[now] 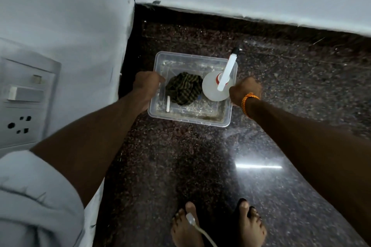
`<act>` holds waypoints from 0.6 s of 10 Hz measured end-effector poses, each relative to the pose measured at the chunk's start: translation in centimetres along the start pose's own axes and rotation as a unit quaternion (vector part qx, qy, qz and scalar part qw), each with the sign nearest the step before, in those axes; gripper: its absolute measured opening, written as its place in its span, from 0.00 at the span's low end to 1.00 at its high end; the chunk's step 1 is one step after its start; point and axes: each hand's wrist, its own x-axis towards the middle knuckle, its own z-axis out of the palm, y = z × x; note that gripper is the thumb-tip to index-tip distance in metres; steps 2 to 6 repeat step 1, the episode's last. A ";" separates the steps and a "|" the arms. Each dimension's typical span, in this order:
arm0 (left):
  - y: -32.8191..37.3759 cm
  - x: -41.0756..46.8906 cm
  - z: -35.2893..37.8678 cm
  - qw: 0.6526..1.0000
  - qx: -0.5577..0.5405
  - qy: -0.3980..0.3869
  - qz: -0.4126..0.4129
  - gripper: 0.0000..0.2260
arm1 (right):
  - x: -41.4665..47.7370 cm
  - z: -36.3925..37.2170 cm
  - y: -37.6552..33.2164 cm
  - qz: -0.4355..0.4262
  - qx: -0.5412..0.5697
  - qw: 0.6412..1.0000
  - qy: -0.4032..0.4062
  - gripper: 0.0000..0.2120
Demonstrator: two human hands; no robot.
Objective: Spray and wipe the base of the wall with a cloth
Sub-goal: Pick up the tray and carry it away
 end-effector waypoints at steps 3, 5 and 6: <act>0.1 0.4 0.2 1.000 0.018 -0.023 0.010 0.16 | 2.3 0.5 1.3 0.007 0.004 1.000 -0.003 0.15; 0.1 0.4 0.2 1.000 0.018 -0.023 0.010 0.16 | 2.3 0.5 1.3 0.007 0.004 1.000 -0.003 0.15; 0.1 0.4 0.2 1.000 0.018 -0.023 0.010 0.16 | 2.3 0.5 1.3 0.007 0.004 1.000 -0.003 0.15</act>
